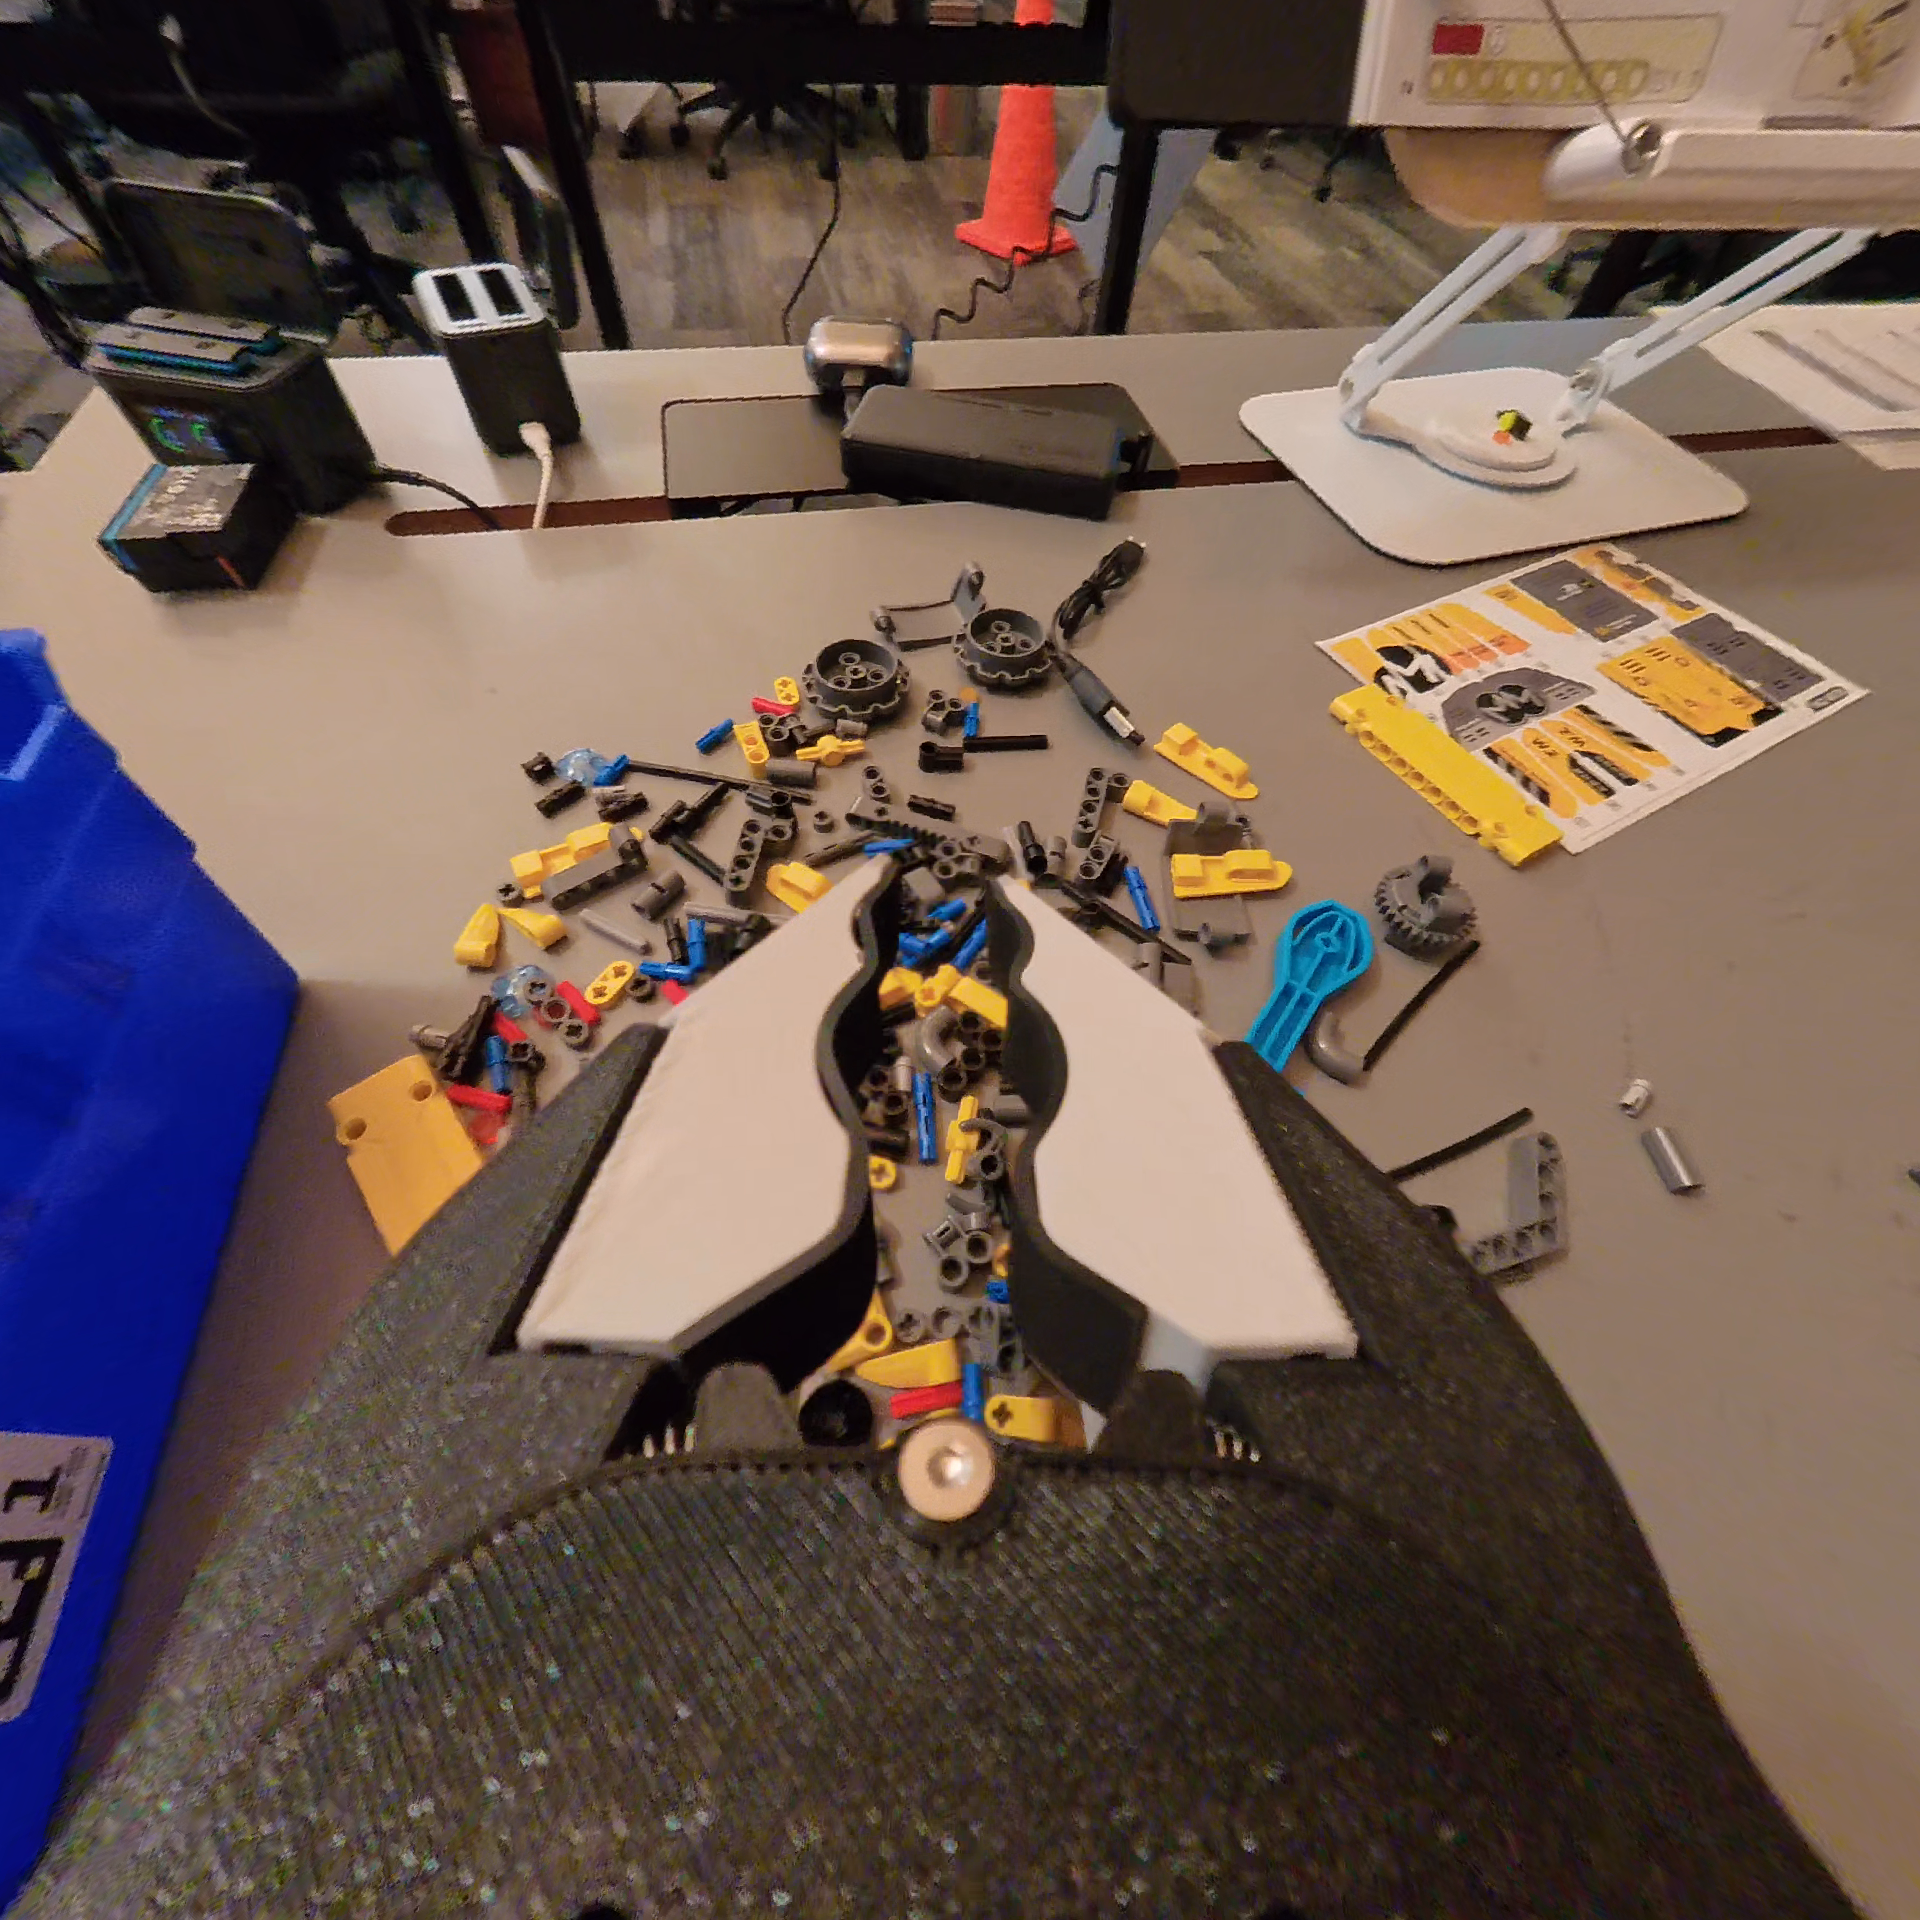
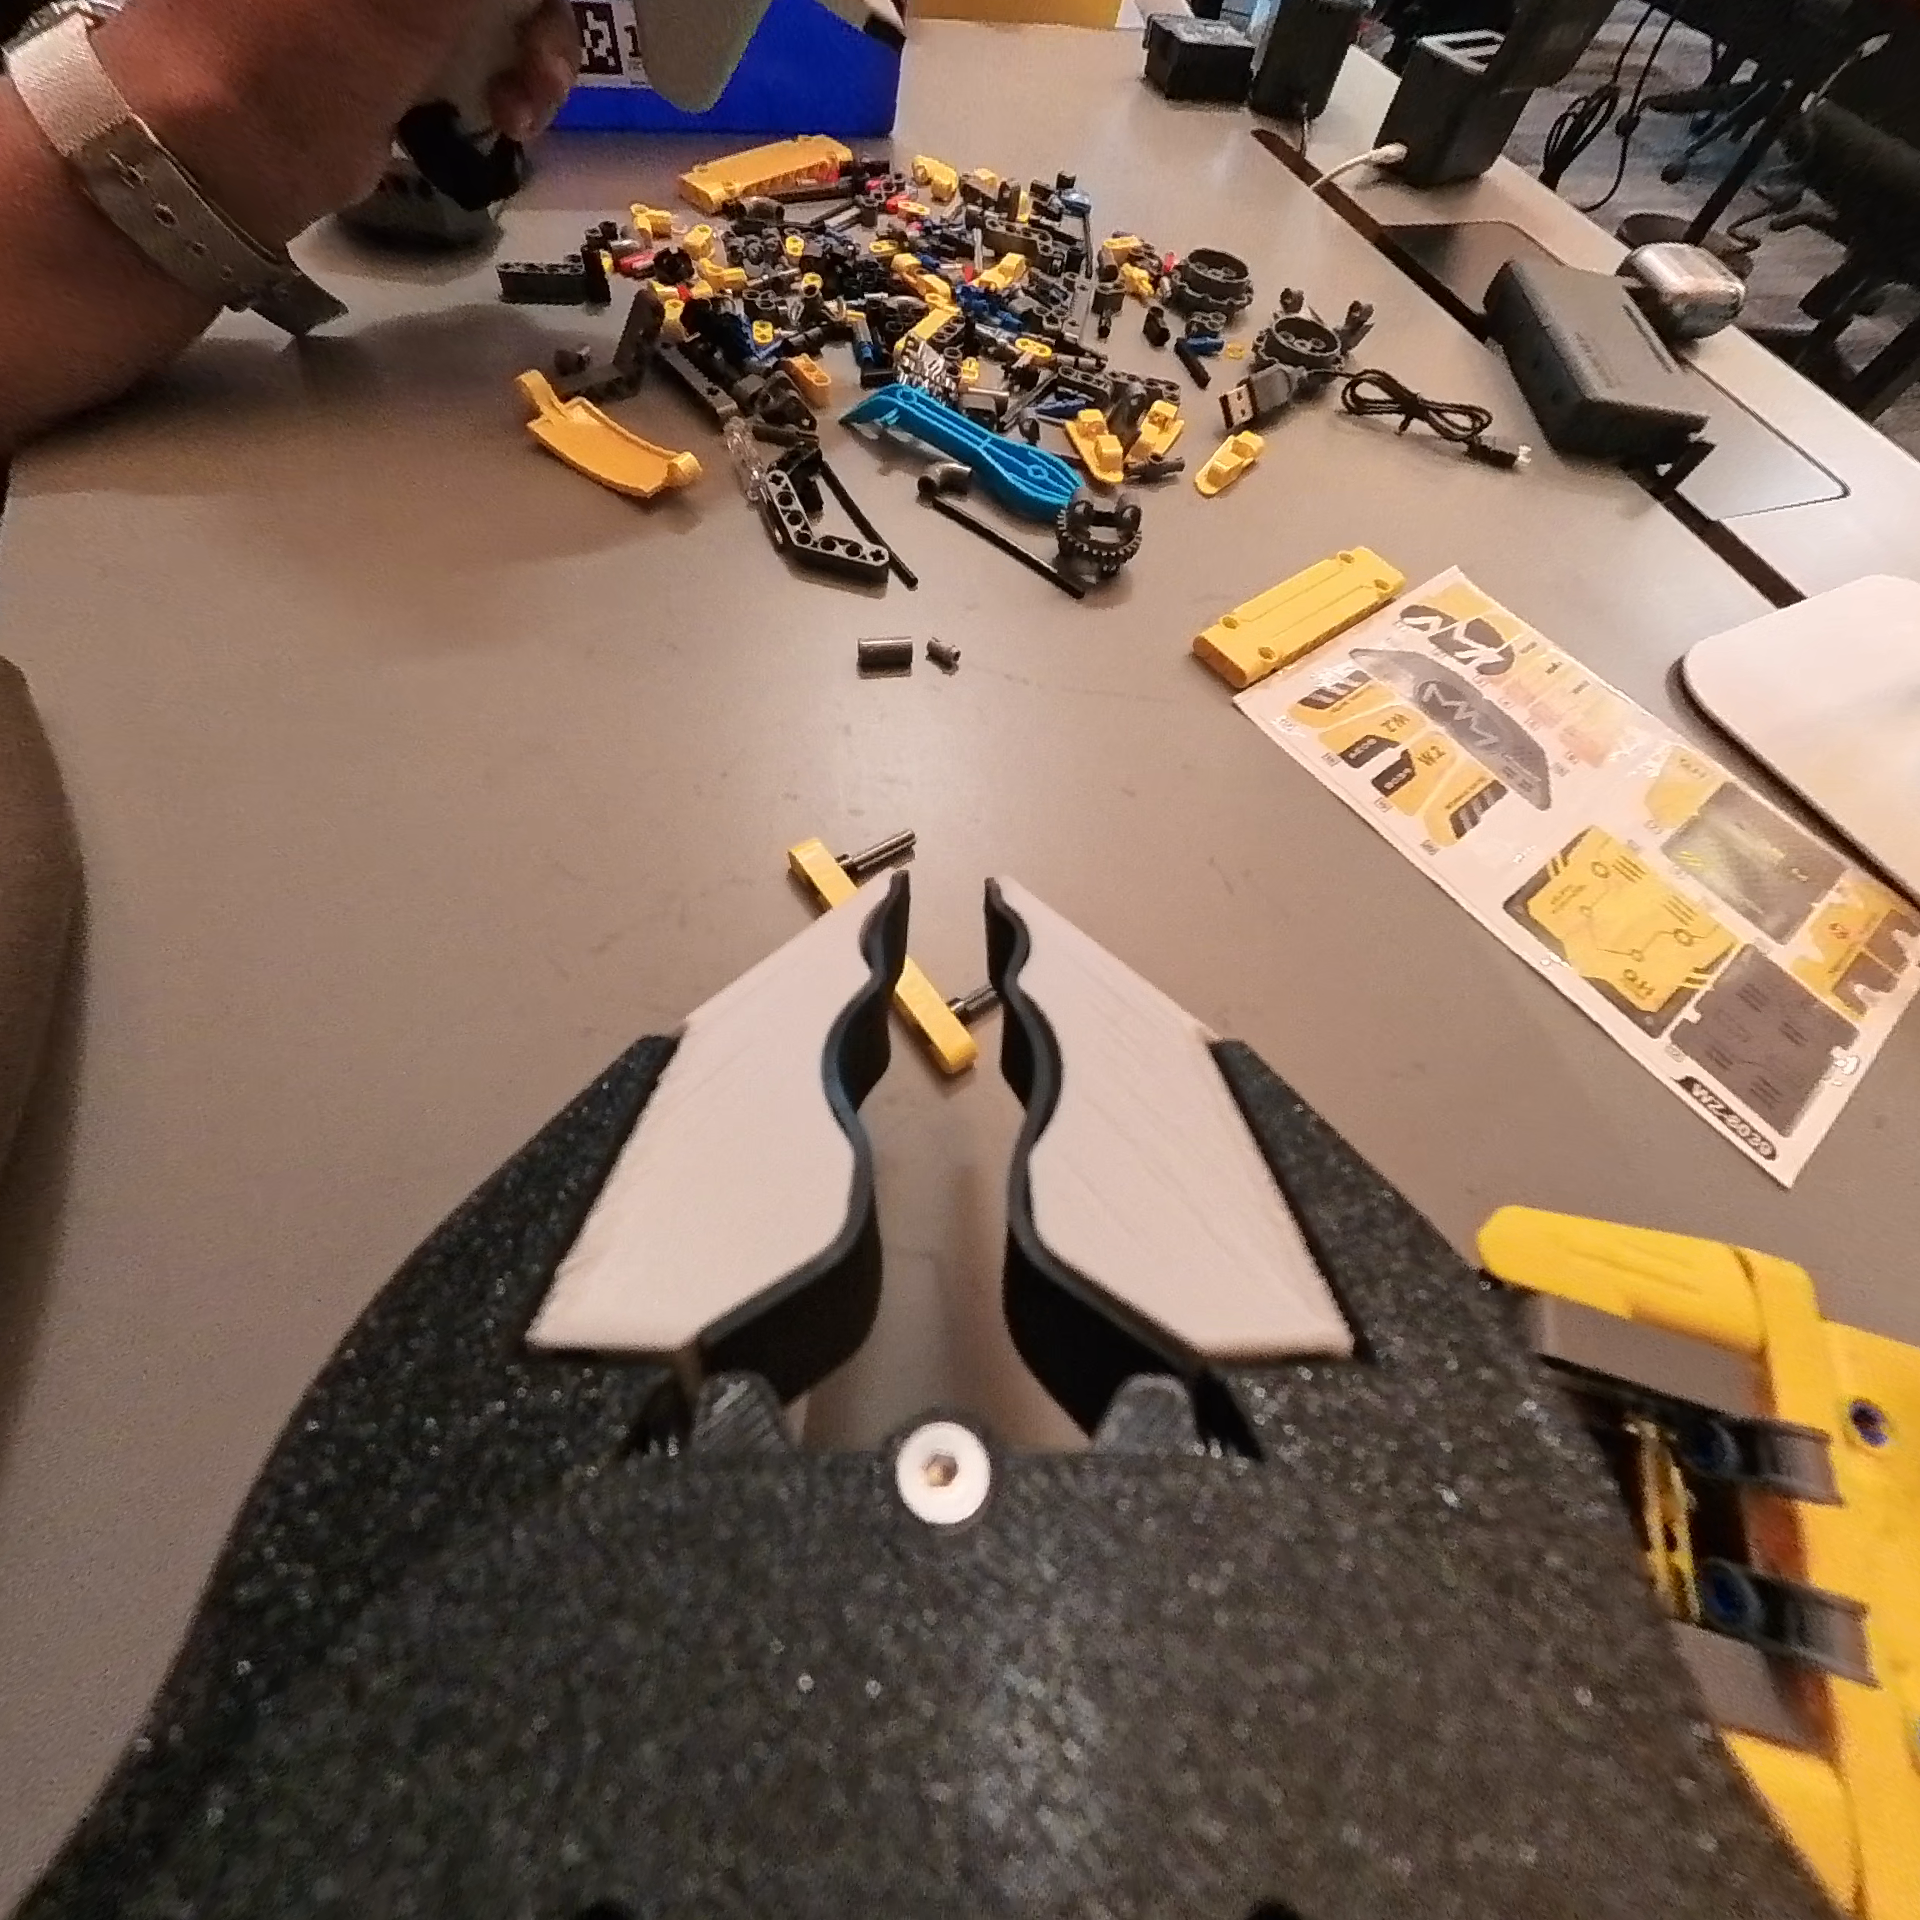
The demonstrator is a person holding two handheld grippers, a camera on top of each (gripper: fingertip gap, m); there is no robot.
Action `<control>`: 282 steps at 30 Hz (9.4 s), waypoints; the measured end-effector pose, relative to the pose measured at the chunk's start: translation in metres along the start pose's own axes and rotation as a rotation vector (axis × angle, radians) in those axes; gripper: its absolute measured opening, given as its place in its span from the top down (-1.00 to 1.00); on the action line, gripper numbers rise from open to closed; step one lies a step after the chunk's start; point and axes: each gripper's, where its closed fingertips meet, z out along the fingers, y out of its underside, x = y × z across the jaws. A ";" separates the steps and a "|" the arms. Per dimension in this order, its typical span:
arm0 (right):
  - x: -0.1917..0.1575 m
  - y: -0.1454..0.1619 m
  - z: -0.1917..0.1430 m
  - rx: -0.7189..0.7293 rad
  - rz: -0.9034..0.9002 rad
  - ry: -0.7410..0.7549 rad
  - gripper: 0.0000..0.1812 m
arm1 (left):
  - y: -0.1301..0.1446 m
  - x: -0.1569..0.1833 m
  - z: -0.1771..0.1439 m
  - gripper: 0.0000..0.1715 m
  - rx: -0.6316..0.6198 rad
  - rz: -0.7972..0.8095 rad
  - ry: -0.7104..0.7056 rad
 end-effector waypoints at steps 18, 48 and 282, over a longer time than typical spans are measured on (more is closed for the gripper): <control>0.000 0.001 0.001 -0.012 -0.015 0.006 0.84 | 0.000 0.004 -0.001 1.00 -0.001 0.083 -0.059; 0.000 -0.002 -0.001 0.010 -0.028 0.010 0.85 | -0.036 -0.060 -0.057 1.00 0.269 0.012 -0.353; 0.001 -0.014 -0.014 0.063 0.023 0.012 0.86 | 0.079 0.286 -0.026 0.96 -0.442 0.550 0.779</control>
